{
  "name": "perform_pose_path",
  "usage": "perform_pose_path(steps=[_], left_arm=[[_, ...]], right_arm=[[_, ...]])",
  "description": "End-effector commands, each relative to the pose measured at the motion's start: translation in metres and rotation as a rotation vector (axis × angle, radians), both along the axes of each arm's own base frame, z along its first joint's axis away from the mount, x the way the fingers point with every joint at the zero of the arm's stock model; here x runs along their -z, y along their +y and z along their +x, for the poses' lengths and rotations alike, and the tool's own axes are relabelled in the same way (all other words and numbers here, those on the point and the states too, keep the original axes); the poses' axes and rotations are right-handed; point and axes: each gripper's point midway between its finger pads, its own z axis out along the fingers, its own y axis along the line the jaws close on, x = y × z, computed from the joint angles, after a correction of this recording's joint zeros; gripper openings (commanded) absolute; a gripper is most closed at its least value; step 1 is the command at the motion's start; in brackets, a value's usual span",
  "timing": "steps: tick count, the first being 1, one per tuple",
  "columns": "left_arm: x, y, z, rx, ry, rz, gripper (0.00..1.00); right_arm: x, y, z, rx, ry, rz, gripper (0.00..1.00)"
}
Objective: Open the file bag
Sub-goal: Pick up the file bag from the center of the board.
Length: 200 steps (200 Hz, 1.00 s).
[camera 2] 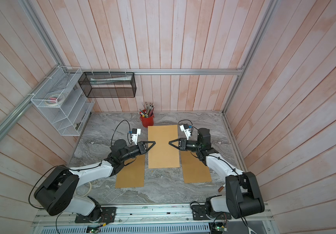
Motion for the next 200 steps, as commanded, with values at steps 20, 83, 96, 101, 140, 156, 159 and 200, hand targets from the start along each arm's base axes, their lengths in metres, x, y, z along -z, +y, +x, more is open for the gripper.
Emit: perform_pose_path(steps=[20,83,96,101,140,156,159,200], left_arm=[[0.001,0.012,0.008,-0.059,-0.025,-0.031,0.0],[-0.006,0.033,0.026,-0.142,-0.05,-0.052,0.0],[-0.006,0.036,0.028,-0.153,-0.053,-0.05,0.0],[-0.006,0.036,0.028,-0.158,-0.052,-0.049,0.0],[-0.005,0.04,0.033,-0.175,-0.055,-0.041,0.0],[-0.006,0.041,0.034,-0.179,-0.056,-0.04,0.0],[-0.006,0.042,0.034,-0.18,-0.057,-0.041,0.0],[-0.004,0.042,0.034,-0.181,-0.052,-0.036,0.0]], right_arm=[[-0.005,0.002,-0.008,-0.024,-0.032,0.015,0.14],[0.003,0.0,-0.032,-0.043,-0.019,0.017,0.25],[0.006,0.0,-0.036,-0.045,-0.012,0.016,0.25],[0.007,0.001,-0.038,-0.049,-0.011,0.016,0.26],[0.015,0.004,-0.049,-0.067,0.01,0.006,0.26],[0.017,0.005,-0.052,-0.072,0.015,0.0,0.25],[0.018,0.005,-0.052,-0.073,0.017,-0.002,0.25],[0.021,0.006,-0.051,-0.067,0.023,-0.013,0.08]])
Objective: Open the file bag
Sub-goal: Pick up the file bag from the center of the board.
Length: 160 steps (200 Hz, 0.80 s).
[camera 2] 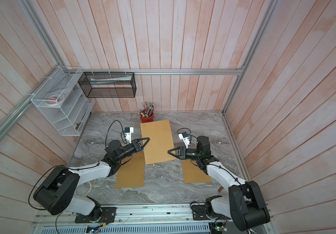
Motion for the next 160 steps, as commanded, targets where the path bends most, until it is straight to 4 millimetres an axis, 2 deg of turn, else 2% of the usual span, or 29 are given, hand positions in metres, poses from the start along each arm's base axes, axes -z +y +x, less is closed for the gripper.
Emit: perform_pose_path(steps=[1,22,41,65,83,128,160], left_arm=[[0.0,0.008,0.01,-0.056,-0.017,0.013,0.0],[0.001,0.008,0.011,-0.059,-0.013,0.015,0.0],[0.003,0.008,0.011,-0.057,-0.007,0.019,0.0],[0.004,0.008,0.011,-0.058,0.0,0.023,0.22],[0.006,0.009,0.01,-0.059,0.011,0.027,0.35],[0.016,0.016,0.009,-0.096,0.061,0.097,0.49],[0.024,0.032,0.005,-0.172,0.099,0.198,0.59]], right_arm=[[-0.002,0.003,-0.007,-0.025,-0.016,0.002,0.08],[-0.001,0.004,-0.006,-0.022,-0.014,-0.003,0.0],[-0.002,0.004,-0.004,-0.012,-0.02,-0.01,0.0],[-0.002,0.003,-0.001,0.006,-0.026,-0.029,0.0],[-0.004,0.001,0.001,0.025,-0.033,-0.051,0.0],[-0.012,-0.005,0.005,0.079,-0.067,-0.099,0.0],[-0.013,-0.01,0.008,0.121,-0.065,-0.146,0.0]])
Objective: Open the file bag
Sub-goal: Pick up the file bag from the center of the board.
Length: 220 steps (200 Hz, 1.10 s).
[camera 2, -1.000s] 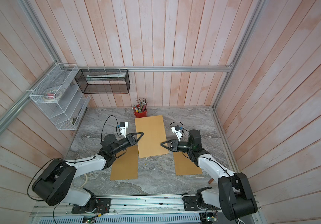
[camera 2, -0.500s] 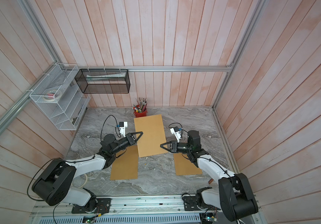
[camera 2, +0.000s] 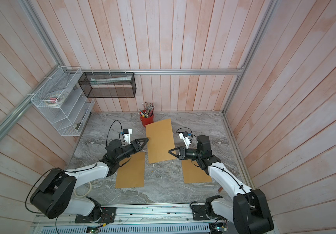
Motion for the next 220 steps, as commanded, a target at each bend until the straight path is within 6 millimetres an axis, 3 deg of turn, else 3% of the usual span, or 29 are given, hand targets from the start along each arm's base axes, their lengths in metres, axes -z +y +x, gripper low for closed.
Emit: perform_pose_path(steps=[1,41,74,154,220], left_arm=[[0.004,0.014,0.0,-0.069,0.017,0.097,0.59],[0.005,0.031,-0.003,-0.154,0.059,0.254,0.68],[0.002,0.028,0.001,-0.171,0.099,0.374,0.73],[-0.037,-0.026,0.012,-0.144,0.087,0.546,0.8],[-0.071,-0.073,0.024,-0.09,0.029,0.567,0.8]], right_arm=[[-0.006,-0.004,0.006,0.043,-0.027,-0.055,0.0],[-0.006,-0.012,0.01,0.107,-0.034,-0.148,0.0],[-0.008,-0.012,0.01,0.15,-0.043,-0.202,0.0],[0.001,-0.009,0.018,0.255,-0.034,-0.344,0.0],[0.001,0.002,0.021,0.323,-0.043,-0.405,0.0]])
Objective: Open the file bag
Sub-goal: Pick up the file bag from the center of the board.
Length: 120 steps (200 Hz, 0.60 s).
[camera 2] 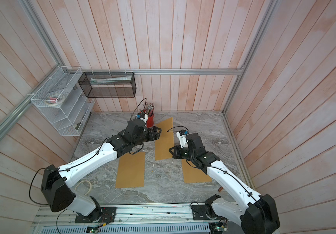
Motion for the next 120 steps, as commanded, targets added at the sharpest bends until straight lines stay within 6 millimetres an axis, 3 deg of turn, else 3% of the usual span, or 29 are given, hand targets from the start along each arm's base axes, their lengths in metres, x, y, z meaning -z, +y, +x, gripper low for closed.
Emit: perform_pose_path(steps=[1,50,120], left_arm=[[-0.006,-0.006,0.003,0.006,-0.014,0.053,0.8],[-0.027,-0.03,0.015,0.045,-0.045,0.045,0.8],[-0.026,-0.063,0.033,0.113,-0.047,0.048,0.77]], right_arm=[[-0.003,-0.002,0.009,0.061,-0.014,-0.04,0.0],[-0.002,0.001,0.011,0.075,-0.016,-0.094,0.0],[-0.007,0.014,0.011,0.044,-0.03,-0.094,0.0]])
